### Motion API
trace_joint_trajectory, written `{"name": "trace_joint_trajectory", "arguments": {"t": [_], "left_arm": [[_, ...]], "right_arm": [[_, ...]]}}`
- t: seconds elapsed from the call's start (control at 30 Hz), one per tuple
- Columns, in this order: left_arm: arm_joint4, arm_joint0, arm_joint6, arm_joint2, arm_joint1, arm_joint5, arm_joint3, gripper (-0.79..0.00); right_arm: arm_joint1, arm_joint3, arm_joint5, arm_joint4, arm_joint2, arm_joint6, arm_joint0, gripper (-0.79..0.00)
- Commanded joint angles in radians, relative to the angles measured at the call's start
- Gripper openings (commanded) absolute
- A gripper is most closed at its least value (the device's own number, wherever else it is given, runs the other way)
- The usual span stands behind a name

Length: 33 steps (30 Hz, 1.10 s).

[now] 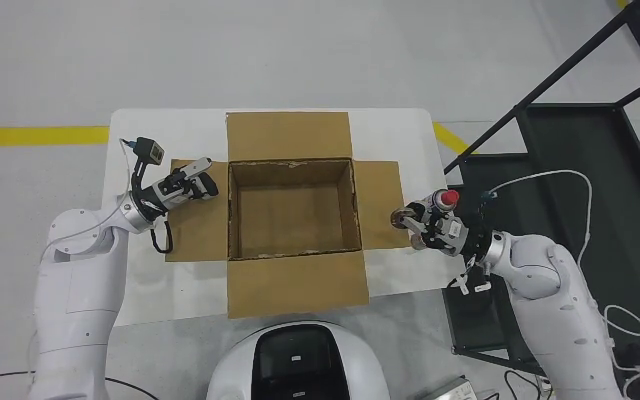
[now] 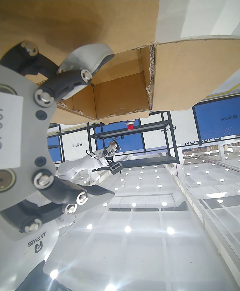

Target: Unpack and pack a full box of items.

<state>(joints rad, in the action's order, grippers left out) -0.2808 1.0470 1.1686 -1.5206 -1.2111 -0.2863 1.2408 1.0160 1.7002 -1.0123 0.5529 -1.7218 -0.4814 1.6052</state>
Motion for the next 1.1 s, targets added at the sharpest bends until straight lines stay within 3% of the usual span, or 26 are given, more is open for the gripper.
{"name": "trace_joint_trajectory", "arguments": {"t": [0.0,0.27,0.4,0.6,0.87,1.07], "left_arm": [[0.000,0.000,0.000,0.000,0.000,0.000,0.000,0.000],[0.000,0.000,0.000,0.000,0.000,0.000,0.000,0.000],[0.000,0.000,0.000,0.000,0.000,0.000,0.000,0.000],[0.000,0.000,0.000,0.000,0.000,0.000,0.000,0.000],[0.000,0.000,0.000,0.000,0.000,0.000,0.000,0.000],[0.000,0.000,0.000,0.000,0.000,0.000,0.000,0.000]], "right_arm": [[0.000,0.000,0.000,0.000,0.000,0.000,0.000,-0.785],[-0.001,-0.005,0.022,0.015,-0.007,0.000,0.006,-0.785],[-0.013,-0.030,0.022,0.053,-0.062,-0.044,0.063,-0.785],[-0.033,-0.108,0.000,-0.030,-0.073,-0.127,0.153,-0.785],[-0.042,-0.229,0.062,-0.002,-0.027,-0.168,0.142,-0.785],[-0.042,-0.229,0.062,-0.002,-0.027,-0.168,0.142,-0.785]]}}
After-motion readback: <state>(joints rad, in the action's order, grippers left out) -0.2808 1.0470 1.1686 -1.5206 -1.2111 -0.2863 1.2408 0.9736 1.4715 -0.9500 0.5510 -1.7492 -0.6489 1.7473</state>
